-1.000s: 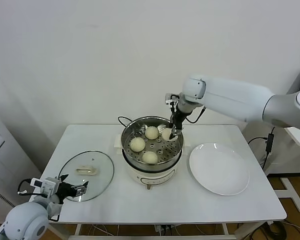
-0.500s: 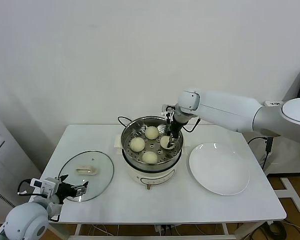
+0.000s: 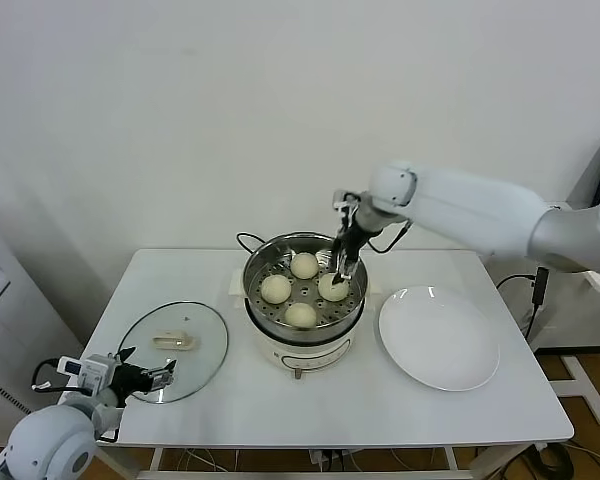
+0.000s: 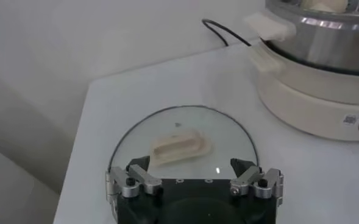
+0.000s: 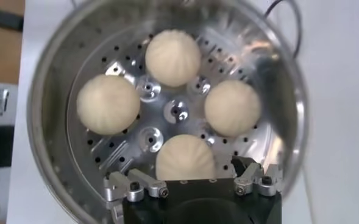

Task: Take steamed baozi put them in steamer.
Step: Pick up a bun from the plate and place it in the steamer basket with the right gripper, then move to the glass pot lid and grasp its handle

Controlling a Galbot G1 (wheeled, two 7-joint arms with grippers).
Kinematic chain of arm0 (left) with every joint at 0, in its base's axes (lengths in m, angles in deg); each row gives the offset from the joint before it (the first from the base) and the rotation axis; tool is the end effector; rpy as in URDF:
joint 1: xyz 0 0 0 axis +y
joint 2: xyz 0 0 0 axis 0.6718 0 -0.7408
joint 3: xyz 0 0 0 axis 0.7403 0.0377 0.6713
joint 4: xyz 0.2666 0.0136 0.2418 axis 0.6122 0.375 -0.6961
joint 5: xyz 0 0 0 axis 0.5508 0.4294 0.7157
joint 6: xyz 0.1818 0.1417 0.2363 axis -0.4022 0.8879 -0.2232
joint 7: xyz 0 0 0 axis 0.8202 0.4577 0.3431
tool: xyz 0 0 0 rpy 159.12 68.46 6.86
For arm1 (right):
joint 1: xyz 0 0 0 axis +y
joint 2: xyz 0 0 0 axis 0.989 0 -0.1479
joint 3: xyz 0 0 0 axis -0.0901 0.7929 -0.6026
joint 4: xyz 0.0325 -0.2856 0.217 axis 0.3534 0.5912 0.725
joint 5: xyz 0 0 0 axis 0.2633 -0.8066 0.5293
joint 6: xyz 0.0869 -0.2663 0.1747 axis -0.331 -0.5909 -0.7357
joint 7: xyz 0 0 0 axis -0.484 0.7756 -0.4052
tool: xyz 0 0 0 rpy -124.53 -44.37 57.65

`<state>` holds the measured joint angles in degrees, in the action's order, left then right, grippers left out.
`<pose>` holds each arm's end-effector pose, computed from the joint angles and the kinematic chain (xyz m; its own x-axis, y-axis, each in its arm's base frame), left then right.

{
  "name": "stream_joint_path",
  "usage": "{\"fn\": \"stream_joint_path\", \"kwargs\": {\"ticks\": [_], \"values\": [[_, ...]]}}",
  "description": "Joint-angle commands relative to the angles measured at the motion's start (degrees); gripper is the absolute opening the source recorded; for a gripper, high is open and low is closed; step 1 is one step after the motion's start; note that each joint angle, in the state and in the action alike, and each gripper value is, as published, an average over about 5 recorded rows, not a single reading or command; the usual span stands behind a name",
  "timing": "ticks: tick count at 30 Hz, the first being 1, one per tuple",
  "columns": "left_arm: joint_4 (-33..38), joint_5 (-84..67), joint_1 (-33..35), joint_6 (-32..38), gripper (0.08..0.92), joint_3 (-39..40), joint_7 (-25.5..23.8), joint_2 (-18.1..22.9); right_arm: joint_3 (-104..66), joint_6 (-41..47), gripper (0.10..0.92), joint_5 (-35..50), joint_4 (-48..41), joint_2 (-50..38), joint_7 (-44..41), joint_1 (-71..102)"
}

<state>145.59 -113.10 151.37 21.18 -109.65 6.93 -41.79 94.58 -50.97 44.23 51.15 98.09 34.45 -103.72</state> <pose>0.2204 0.1258 -0.2329 -0.7857 0.0483 0.6168 0.2072 0.9599 0.1888 0.5905 -0.0128 -0.0395 -0.2177 -0.3922 0.8938 -0.9745 0.1378 -0.1769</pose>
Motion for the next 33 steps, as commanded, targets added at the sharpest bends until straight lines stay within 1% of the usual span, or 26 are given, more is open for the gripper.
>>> {"fn": "stream_joint_path", "kwargs": {"ticks": [1,6,10,14,18,21,25,29,33], "values": [[-0.20,2.12,-0.18,0.29,0.823,-0.21,-0.07,0.54,-19.34,-4.60,0.823,12.54,5.92,-16.96,14.67,5.35],[-0.36,5.45,-0.35,2.71,0.823,0.02,-0.85,0.19,-39.51,-15.76,0.823,12.91,10.42,-26.47,27.67,23.63],[-0.72,7.79,-0.10,5.24,0.823,0.04,-1.38,0.16,-54.17,-22.31,0.823,13.06,14.49,-29.90,35.79,39.75],[-1.99,13.63,0.20,9.80,0.823,-0.01,-3.00,0.28,-70.62,-27.81,0.823,10.98,16.82,-28.84,42.99,56.37],[-4.01,25.95,1.60,15.70,0.823,-0.28,-5.60,-0.30,-87.55,-29.08,0.823,7.20,20.17,-24.40,49.59,72.81],[-6.03,38.59,3.13,20.59,0.823,-0.57,-6.78,-0.75,-95.78,-28.33,0.823,3.62,22.31,-21.26,51.09,81.73],[-10.34,56.90,4.44,28.50,0.823,-0.94,-6.98,-0.28,-105.53,-26.58,0.823,-1.25,24.90,-15.69,51.09,91.38],[-14.27,70.67,4.79,34.69,0.823,-0.85,-6.44,1.28,-111.78,-25.11,0.823,-6.00,26.65,-10.92,49.80,97.43],[-18.60,84.64,3.96,40.71,0.823,-0.68,-4.78,3.88,-114.91,-24.64,0.823,-9.31,27.13,-7.26,48.05,100.35]]}}
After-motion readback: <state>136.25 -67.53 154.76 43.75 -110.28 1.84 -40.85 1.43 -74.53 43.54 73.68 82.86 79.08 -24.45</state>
